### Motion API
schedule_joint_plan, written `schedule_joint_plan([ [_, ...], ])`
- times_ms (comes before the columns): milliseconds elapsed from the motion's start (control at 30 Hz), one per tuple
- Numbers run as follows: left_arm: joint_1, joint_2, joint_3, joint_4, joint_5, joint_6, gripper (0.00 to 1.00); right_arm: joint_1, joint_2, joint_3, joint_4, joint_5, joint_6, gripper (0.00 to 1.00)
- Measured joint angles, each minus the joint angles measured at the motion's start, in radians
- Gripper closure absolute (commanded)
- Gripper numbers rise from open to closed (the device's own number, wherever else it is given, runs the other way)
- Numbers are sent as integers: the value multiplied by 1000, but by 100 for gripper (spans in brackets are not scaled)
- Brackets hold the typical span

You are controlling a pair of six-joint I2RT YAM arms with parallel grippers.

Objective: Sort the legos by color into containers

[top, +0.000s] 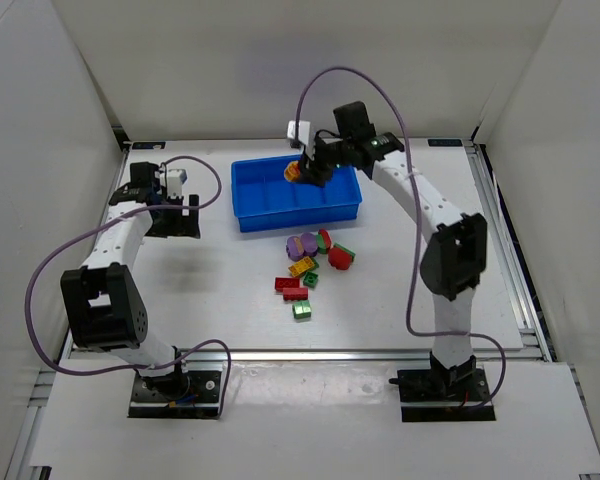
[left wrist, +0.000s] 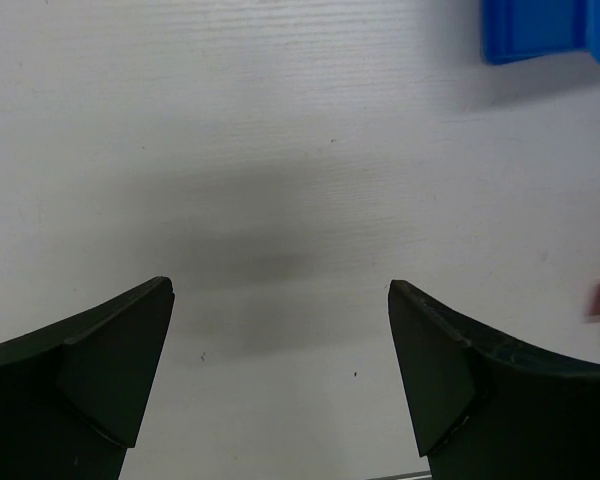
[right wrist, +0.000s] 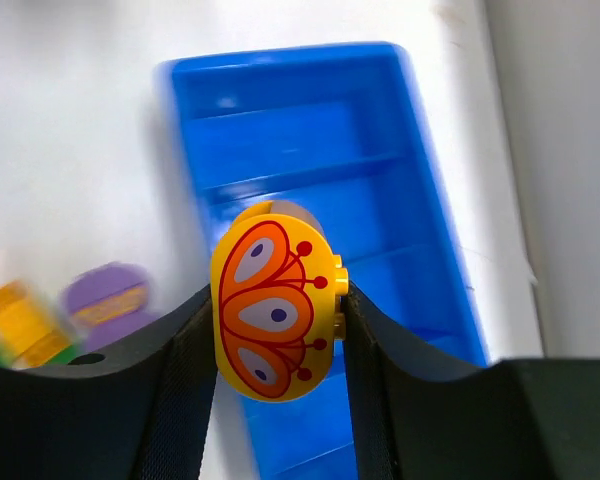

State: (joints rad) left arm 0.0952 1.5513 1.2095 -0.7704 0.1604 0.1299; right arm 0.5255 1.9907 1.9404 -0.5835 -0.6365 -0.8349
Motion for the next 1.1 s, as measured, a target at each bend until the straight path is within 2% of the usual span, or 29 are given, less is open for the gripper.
schedule_joint_plan([
  [100, 0, 5, 29, 0, 3, 0, 1, -37, 176, 215, 13, 43, 101, 79],
  [200, 0, 10, 42, 0, 4, 0, 1, -67, 329, 364, 6, 91, 169, 79],
  [367, 0, 13, 43, -2, 3, 1, 1, -94, 452, 420, -7, 158, 231, 76],
  [500, 0, 15, 43, -3, 3, 0, 1, -91, 494, 444, -29, 180, 258, 67],
  [633, 0, 23, 43, -5, 3, 0, 1, -85, 502, 458, -30, 202, 278, 38],
  [767, 0, 39, 43, -5, 3, 1, 1, -80, 501, 448, -18, 221, 289, 27],
  [833, 0, 45, 43, -6, 3, 1, 1, -78, 494, 425, -12, 223, 290, 13],
  [967, 0, 47, 43, -7, 4, 0, 1, -72, 434, 340, -12, 214, 286, 16],
  [1100, 0, 46, 43, -8, 10, 0, 1, -76, 236, 153, -29, 135, 267, 21],
])
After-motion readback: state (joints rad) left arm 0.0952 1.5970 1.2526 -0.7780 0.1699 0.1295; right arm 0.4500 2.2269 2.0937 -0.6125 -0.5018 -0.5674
